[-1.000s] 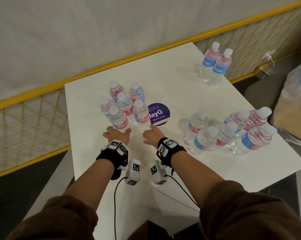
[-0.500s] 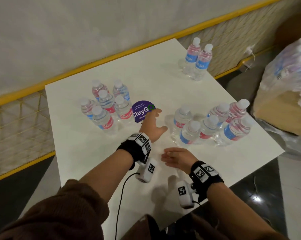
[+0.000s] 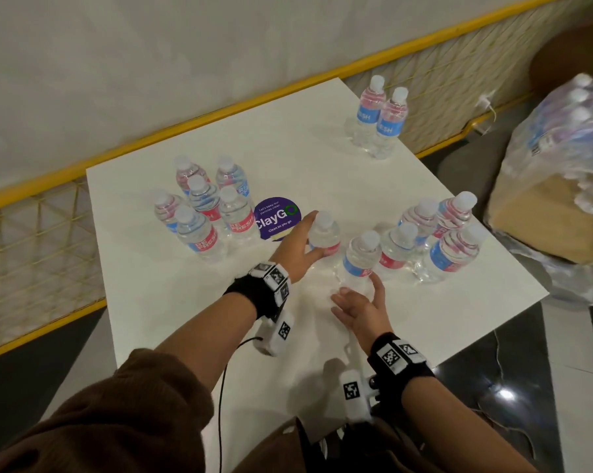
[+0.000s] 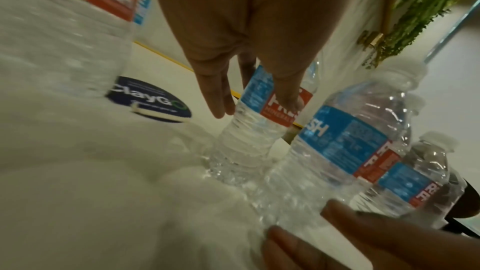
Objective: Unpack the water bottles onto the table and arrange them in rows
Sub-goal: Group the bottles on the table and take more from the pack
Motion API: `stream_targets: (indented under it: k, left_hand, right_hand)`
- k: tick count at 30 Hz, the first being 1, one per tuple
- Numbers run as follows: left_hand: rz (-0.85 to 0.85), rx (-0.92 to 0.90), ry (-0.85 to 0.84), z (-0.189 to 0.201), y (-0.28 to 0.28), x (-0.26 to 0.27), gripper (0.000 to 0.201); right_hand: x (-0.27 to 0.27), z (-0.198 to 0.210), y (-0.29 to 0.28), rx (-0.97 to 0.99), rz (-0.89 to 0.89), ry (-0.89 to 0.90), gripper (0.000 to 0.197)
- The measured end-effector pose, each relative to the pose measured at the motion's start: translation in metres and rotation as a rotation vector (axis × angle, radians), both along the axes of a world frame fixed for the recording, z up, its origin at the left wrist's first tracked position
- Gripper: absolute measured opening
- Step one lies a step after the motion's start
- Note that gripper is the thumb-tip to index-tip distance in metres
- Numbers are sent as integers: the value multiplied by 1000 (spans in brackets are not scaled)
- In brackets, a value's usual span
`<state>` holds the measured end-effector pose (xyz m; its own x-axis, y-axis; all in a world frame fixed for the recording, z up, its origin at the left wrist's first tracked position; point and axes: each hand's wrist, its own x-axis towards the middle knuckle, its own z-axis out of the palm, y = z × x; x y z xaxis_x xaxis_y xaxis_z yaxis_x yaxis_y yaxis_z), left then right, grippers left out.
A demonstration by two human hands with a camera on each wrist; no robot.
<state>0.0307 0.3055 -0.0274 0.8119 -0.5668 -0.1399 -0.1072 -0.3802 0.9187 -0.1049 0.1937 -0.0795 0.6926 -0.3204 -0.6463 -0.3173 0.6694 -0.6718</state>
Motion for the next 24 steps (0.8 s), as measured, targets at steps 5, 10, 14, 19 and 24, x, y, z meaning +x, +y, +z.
stream_targets:
  k: [5, 10, 14, 19, 24]
  left_hand:
    - [238, -8, -15, -22, 62, -14, 68]
    - [512, -15, -188, -29, 103, -17, 68]
    - [725, 2, -262, -33, 121, -9, 68]
    - [857, -57, -190, -31, 129, 0, 74]
    - [899, 186, 34, -36, 132, 5, 82]
  right_hand:
    - [16, 7, 18, -113, 152, 20, 73]
    - [52, 13, 44, -296, 370, 74, 68]
    - [83, 18, 72, -321, 542, 71, 69]
    - [107, 26, 107, -247, 601, 44, 73]
    - [117, 33, 120, -250, 680, 37, 78]
